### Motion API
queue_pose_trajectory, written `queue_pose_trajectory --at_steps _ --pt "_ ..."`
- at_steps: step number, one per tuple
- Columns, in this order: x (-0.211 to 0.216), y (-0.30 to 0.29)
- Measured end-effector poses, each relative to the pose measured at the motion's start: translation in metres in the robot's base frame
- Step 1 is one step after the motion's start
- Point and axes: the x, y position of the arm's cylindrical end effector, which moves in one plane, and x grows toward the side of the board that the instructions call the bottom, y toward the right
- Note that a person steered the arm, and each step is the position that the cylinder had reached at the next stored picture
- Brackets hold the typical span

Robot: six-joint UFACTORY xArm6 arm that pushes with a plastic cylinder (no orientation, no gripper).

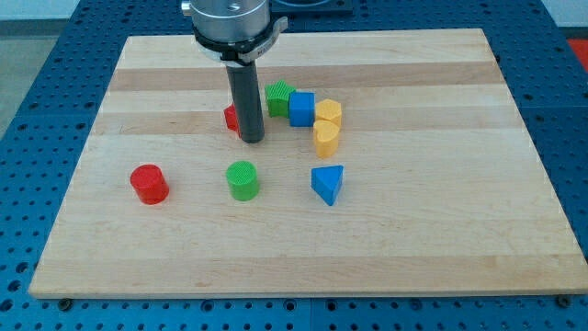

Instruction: Slide the red star into the bottom left side of the green star

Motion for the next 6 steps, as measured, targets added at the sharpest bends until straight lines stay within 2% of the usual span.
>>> queue_pose_trajectory --at_steps 2,3,4,6 --pt "0.022 -0.05" --pt "-0.014 -0.05" --pt "-0.033 -0.046" --pt "-0.02 -0.02"
